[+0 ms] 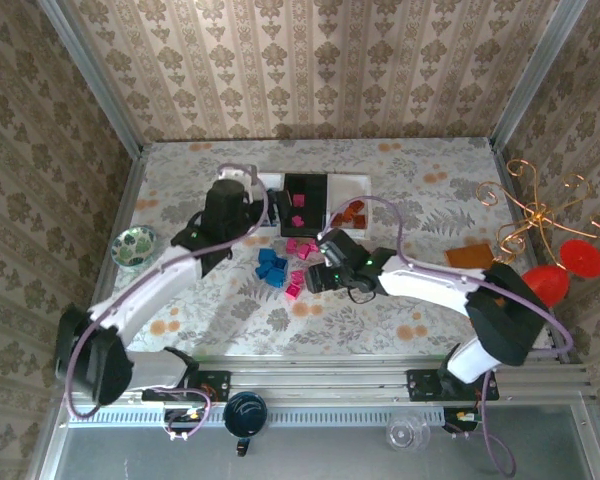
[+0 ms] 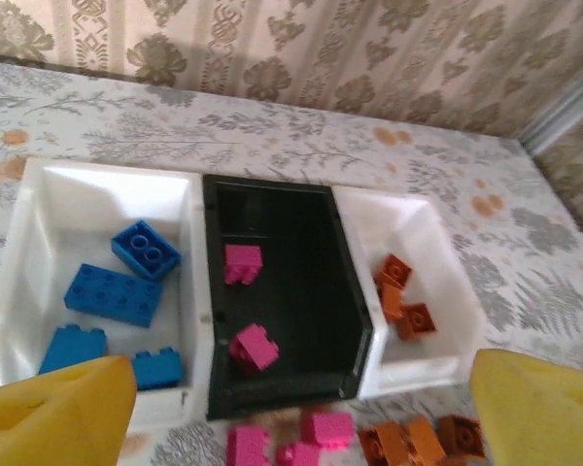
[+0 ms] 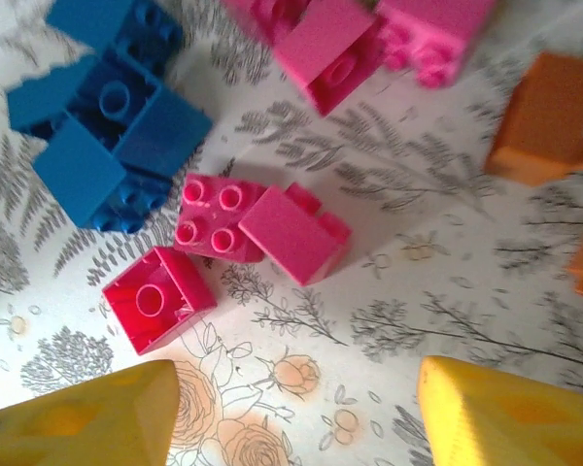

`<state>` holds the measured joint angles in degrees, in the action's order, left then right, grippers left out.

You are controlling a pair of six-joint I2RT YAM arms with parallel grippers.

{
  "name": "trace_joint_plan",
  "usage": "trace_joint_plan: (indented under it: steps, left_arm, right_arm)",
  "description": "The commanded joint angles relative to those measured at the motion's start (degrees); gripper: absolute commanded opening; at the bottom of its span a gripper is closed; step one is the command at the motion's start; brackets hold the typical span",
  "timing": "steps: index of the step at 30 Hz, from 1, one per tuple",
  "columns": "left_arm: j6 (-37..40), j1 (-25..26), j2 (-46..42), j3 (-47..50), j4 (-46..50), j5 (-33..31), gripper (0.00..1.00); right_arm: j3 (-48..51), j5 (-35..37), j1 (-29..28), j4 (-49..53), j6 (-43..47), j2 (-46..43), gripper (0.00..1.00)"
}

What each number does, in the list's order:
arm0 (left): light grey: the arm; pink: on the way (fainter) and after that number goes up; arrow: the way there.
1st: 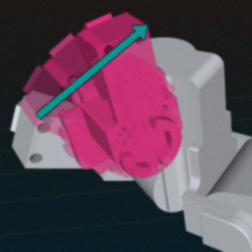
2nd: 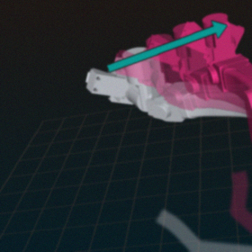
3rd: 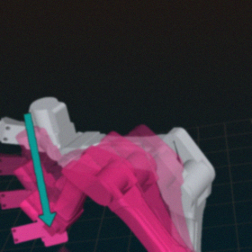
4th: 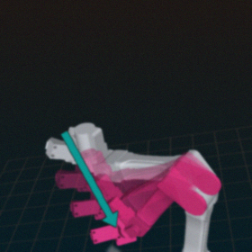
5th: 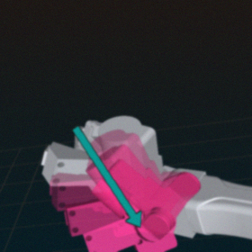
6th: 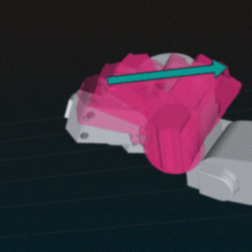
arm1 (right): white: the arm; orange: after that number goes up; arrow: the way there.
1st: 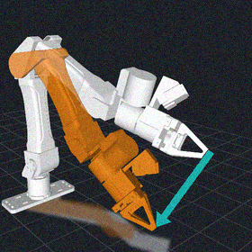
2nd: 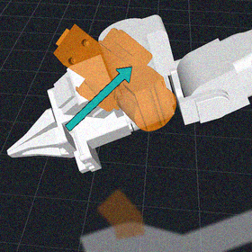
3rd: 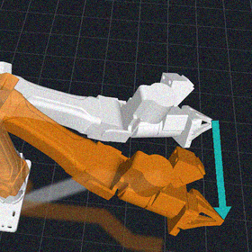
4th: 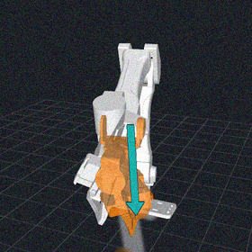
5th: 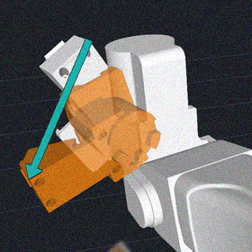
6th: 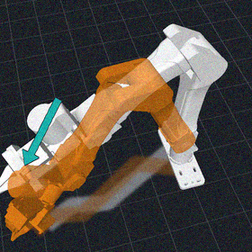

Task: Sort the legos into containers by color
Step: Place the lego in the container, then pick up the lego from the center of the table.

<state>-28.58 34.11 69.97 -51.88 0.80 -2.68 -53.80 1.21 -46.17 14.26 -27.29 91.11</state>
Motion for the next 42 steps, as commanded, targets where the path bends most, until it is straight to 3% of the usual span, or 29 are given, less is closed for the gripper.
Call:
trace_joint_plan:
  steps: [1, 7, 14, 26, 29, 32, 34, 38, 42]
  left_arm:
    - [-2.38, 1.23, -4.95, 7.93, 0.69, -0.77, 0.94]
    - [-5.39, 3.46, -17.27, 19.76, 4.08, -1.8, 0.98]
    - [-7.11, 3.43, -26.73, 25.42, 10.31, -3.23, 1.0]
    - [-6.49, 3.15, -26.47, 25.42, 10.91, -3.72, 1.0]
    - [-6.58, 3.16, -26.34, 25.68, 10.67, -4.0, 1.0]
    - [-6.75, 3.0, -26.16, 25.86, 10.46, -3.72, 1.0]
    - [-6.83, 2.98, -26.18, 25.94, 10.2, -3.65, 1.0]
    - [-6.89, 2.72, -25.98, 26.04, 9.79, -3.21, 1.0]
    - [-6.69, 2.28, -25.78, 26.12, 10.01, -2.88, 1.0]
  right_arm:
    - [-4.91, -0.82, 0.03, -0.47, 3.88, 4.3, 0.66]
    - [-11.13, -0.07, 0.48, 2.25, 7.85, 11.57, 0.69]
    - [-12.91, 0.53, 1.93, 2.58, 8.81, 15.57, 0.55]
    - [-11.13, -0.46, 2.05, 2.44, 8.97, 15.23, 0.34]
    - [-9.51, -1.17, 2.03, 2.04, 8.64, 13.24, 0.35]
    - [-8.68, -1.0, 1.94, 2.1, 8.27, 12.19, 0.49]
    - [-8.64, -0.95, 1.86, 2.22, 8.08, 11.81, 0.52]
    - [-8.43, -0.61, 1.68, 2.02, 8.02, 12.34, 0.51]
    - [-8.44, -0.38, 1.69, 1.75, 8.05, 13.73, 0.42]
